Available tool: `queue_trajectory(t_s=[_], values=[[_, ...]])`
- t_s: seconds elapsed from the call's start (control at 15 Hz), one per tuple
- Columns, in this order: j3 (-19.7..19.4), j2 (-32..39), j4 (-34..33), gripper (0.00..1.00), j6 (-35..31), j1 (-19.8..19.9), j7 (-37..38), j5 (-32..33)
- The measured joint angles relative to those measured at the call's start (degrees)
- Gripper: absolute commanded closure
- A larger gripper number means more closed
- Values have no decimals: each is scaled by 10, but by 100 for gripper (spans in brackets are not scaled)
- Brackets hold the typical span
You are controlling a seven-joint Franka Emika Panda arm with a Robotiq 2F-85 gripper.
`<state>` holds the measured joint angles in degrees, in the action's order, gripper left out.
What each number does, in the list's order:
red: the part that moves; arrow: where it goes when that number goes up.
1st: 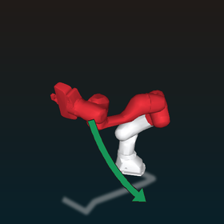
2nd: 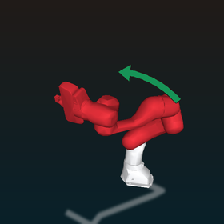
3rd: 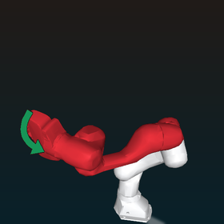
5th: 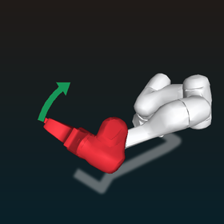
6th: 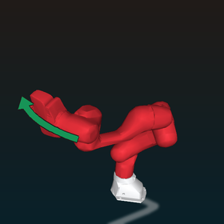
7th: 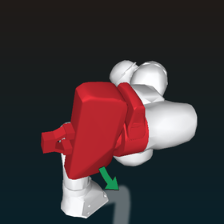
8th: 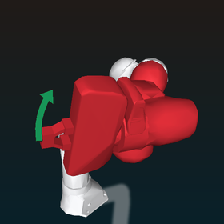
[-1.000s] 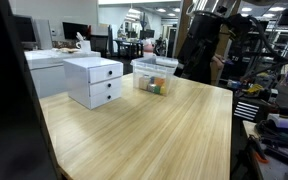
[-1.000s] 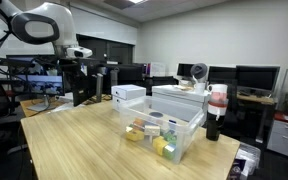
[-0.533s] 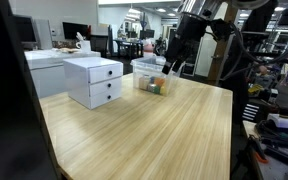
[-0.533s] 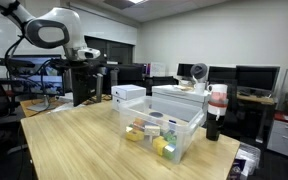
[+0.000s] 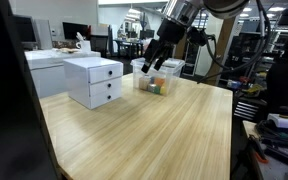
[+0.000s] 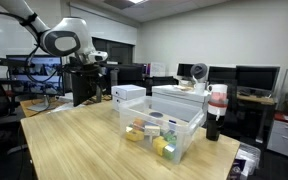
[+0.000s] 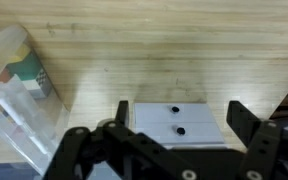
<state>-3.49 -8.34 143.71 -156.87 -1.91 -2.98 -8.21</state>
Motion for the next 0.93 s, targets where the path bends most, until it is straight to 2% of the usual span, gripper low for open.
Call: queue_trajectory(t_s=[0.33, 0.93], values=[[10, 67, -58, 0, -27, 0, 0, 0], [28, 173, -165, 0, -27, 1, 2, -1]])
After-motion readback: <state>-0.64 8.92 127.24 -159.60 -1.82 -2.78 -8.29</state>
